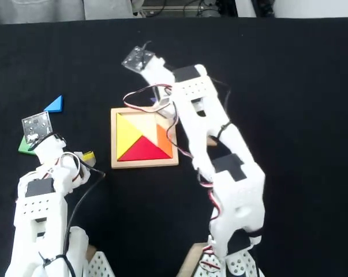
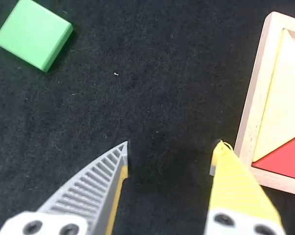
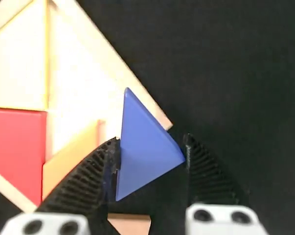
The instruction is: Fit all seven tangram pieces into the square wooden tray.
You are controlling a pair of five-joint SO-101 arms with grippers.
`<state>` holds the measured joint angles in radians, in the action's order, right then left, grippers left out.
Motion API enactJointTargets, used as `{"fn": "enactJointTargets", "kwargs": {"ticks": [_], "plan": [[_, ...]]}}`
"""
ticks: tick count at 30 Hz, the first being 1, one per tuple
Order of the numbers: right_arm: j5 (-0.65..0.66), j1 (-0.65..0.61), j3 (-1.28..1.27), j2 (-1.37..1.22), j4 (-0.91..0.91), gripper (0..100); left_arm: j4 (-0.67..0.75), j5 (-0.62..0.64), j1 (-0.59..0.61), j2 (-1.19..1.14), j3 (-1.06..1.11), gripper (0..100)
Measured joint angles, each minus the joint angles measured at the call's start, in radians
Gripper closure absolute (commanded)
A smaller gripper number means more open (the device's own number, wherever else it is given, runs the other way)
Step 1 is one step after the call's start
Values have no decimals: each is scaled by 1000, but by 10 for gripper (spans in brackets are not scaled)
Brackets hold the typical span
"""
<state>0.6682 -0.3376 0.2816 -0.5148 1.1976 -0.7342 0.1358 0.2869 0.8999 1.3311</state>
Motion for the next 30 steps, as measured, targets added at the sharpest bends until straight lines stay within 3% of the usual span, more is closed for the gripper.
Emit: {"fn": "enactJointTargets", "kwargs": {"ticks": [8,27,30], "plan": [[15,-52,38,-77,0,861,0,0,0,0,0,733],[-83,-51,40,-83,0,859,0,0,0,0,0,733],[-83,-51,40,-83,0,823,0,0,0,0,0,733]]}}
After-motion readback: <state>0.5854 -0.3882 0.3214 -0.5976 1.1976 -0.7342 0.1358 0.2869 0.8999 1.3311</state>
